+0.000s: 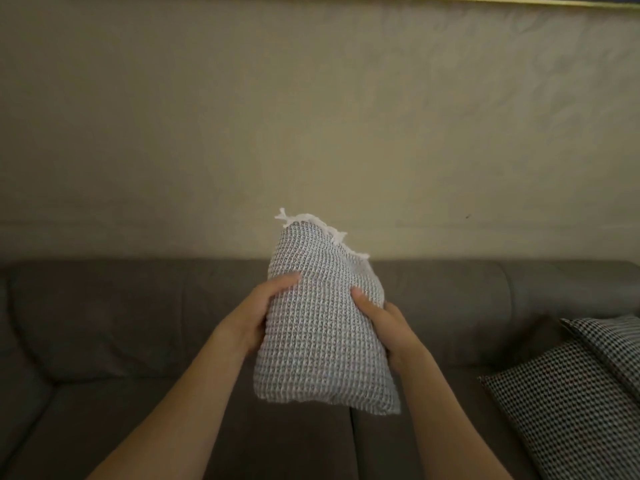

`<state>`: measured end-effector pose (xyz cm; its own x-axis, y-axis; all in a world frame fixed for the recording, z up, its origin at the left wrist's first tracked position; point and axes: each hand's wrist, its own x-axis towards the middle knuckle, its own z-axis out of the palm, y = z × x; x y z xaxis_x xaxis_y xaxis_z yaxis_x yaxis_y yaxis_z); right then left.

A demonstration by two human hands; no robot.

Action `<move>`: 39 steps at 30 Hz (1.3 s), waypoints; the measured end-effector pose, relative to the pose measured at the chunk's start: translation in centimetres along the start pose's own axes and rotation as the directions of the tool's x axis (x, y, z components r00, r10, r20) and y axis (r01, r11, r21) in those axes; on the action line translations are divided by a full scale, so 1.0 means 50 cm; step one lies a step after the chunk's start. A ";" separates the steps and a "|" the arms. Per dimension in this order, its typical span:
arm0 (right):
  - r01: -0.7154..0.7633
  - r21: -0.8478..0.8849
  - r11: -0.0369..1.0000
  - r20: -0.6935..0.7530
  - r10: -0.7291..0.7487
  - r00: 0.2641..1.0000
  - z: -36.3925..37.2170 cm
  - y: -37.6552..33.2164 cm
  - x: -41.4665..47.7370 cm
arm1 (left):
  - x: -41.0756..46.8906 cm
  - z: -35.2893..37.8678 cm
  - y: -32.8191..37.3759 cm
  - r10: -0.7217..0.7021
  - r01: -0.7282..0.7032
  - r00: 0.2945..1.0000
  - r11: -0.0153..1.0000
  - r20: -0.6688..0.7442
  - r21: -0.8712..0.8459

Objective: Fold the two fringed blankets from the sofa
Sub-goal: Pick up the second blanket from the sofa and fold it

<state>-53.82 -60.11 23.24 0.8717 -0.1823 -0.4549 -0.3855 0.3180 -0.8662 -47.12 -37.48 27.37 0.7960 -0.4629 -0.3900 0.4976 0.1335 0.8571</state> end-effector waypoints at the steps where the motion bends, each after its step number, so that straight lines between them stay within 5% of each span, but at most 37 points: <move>1: 0.035 0.071 0.997 0.003 -0.035 0.999 0.000 -0.001 0.002 | -0.005 0.001 -0.005 0.015 -0.017 1.000 0.996 -0.017 -0.088; 4: 0.104 0.185 0.977 0.016 -0.109 0.994 0.006 -0.005 0.012 | -0.004 0.011 -0.026 0.076 -0.079 0.997 0.961 -0.020 -0.265; 11: 0.115 0.182 0.976 0.012 -0.119 0.993 -0.003 -0.006 0.031 | -0.010 0.033 -0.040 0.000 0.040 0.988 0.966 0.154 -0.255; 14: 0.217 -0.187 0.958 -0.019 -0.225 0.974 -0.006 -0.030 0.031 | -0.010 0.022 -0.047 0.043 0.026 0.976 0.951 0.215 -0.309; 17: 0.292 -0.632 0.718 -0.117 -0.461 0.880 -0.021 -0.049 0.033 | 0.002 0.014 -0.062 0.067 0.019 0.967 0.943 0.245 -0.333; 19: 0.242 -0.693 0.679 -0.177 -0.486 0.856 -0.028 -0.048 0.033 | 0.004 0.019 -0.067 0.073 0.015 0.968 0.939 0.240 -0.344; 21: 0.134 -0.548 0.826 -0.193 -0.280 0.940 -0.034 -0.041 0.030 | 0.002 0.030 -0.068 0.090 -0.006 0.971 0.936 0.222 -0.352; 23: -0.033 -0.228 0.973 -0.009 0.031 0.999 -0.032 -0.028 0.025 | -0.004 0.041 -0.061 0.098 -0.023 0.977 0.931 0.191 -0.363; 25: -0.092 0.096 0.991 0.186 0.073 0.980 -0.020 -0.018 0.014 | -0.010 0.053 -0.052 0.110 -0.047 0.983 0.924 0.148 -0.379; 28: -0.097 0.317 0.943 0.224 0.025 0.974 -0.003 -0.013 0.001 | -0.022 0.079 -0.047 0.107 -0.077 0.992 0.925 0.062 -0.371; 34: -0.108 0.420 0.901 0.280 -0.015 0.960 0.002 0.003 -0.027 | -0.048 0.036 -0.022 0.055 -0.032 0.994 0.974 0.096 -0.225; 39: 0.061 0.241 0.969 0.236 -0.120 0.964 -0.002 0.015 -0.036 | -0.036 -0.037 -0.003 0.043 -0.042 0.999 0.998 -0.005 0.039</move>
<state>-55.69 -59.65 23.38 0.9582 0.0059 -0.2860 -0.2470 0.5211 -0.8170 -48.01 -35.06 27.34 0.8181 -0.4527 -0.3546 0.4496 0.1191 0.8853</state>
